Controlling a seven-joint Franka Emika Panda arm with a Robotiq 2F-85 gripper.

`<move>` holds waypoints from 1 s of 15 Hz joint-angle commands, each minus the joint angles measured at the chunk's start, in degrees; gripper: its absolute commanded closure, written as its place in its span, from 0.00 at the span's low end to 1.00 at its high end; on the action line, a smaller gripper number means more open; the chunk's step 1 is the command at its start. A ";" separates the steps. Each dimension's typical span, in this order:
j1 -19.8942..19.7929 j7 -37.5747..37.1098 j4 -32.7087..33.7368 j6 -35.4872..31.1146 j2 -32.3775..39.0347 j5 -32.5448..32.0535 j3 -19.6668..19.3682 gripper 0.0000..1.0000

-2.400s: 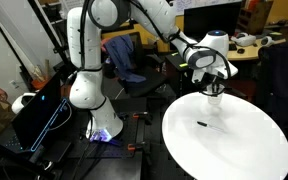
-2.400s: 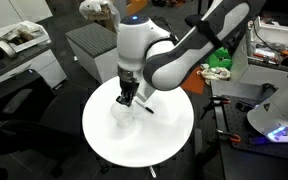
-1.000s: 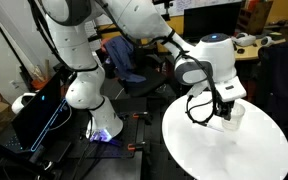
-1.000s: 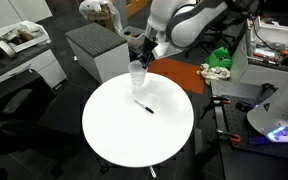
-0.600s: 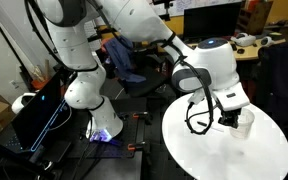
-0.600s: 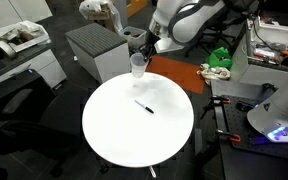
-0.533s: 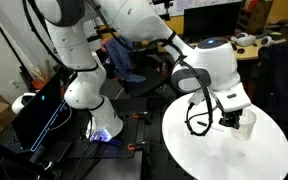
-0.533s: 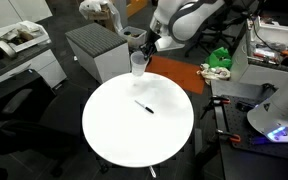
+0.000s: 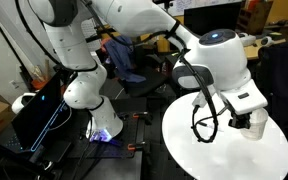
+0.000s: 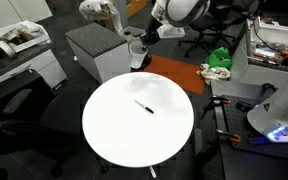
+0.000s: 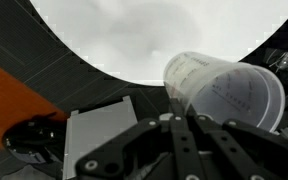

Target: Remove the pen from the cup and then move the cup to the right

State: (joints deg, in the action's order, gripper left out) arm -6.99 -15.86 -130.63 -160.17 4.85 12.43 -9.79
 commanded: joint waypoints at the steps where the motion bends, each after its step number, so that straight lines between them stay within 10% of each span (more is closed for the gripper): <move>1: -2.64 9.74 3.88 6.89 0.06 7.43 0.88 0.99; 15: -5.17 13.69 12.72 21.95 9.94 -0.41 -0.72 0.99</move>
State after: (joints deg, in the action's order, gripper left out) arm -12.44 -0.48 -120.71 -140.68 11.95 14.67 -10.33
